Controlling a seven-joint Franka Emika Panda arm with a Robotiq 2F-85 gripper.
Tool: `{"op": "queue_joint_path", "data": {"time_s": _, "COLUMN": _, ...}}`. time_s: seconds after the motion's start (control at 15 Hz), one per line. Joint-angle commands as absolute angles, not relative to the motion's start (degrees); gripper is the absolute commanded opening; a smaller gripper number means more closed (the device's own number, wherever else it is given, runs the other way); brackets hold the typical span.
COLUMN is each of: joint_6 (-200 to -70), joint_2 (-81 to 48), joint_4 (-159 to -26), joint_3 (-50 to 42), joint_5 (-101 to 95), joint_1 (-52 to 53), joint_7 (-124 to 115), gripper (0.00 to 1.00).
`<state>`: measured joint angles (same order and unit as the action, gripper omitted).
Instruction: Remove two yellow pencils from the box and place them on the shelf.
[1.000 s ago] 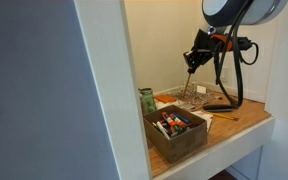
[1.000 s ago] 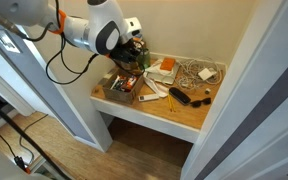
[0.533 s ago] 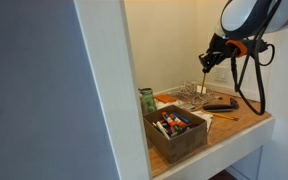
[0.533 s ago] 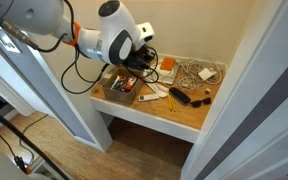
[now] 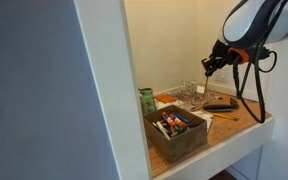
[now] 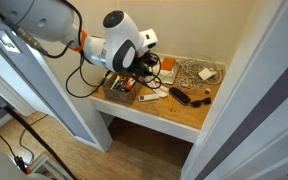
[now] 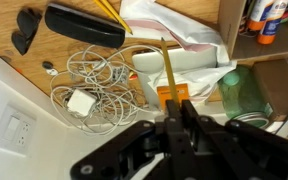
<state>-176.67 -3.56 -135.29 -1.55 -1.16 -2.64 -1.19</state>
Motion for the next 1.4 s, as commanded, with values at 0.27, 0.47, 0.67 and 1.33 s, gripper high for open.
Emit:
{"op": "queue_joint_path", "data": {"time_s": 0.27, "joint_6": -178.44, "joint_2": -5.37, "joint_4": -133.85, "joint_3": -1.97, "joint_5": -0.62, "joint_1": -2.67, "joint_7": -0.67, "gripper": 0.03}}
{"op": "queue_joint_path", "data": {"time_s": 0.47, "joint_6": -180.62, "joint_2": -7.27, "joint_4": -132.86, "joint_3": 0.84, "joint_5": 4.34, "joint_1": -4.43, "joint_7": 3.93, "gripper": 0.03}}
{"op": "queue_joint_path", "data": {"time_s": 0.67, "joint_6": -184.19, "joint_2": -10.42, "joint_4": -130.92, "joint_3": 5.04, "joint_5": 8.33, "joint_1": -7.63, "joint_7": 8.99, "gripper": 0.03}}
{"op": "queue_joint_path", "data": {"time_s": 1.33, "joint_6": -187.08, "joint_2": -23.74, "joint_4": -121.60, "joint_3": 28.30, "joint_5": 5.13, "joint_1": -33.49, "joint_7": 17.93, "gripper": 0.03}}
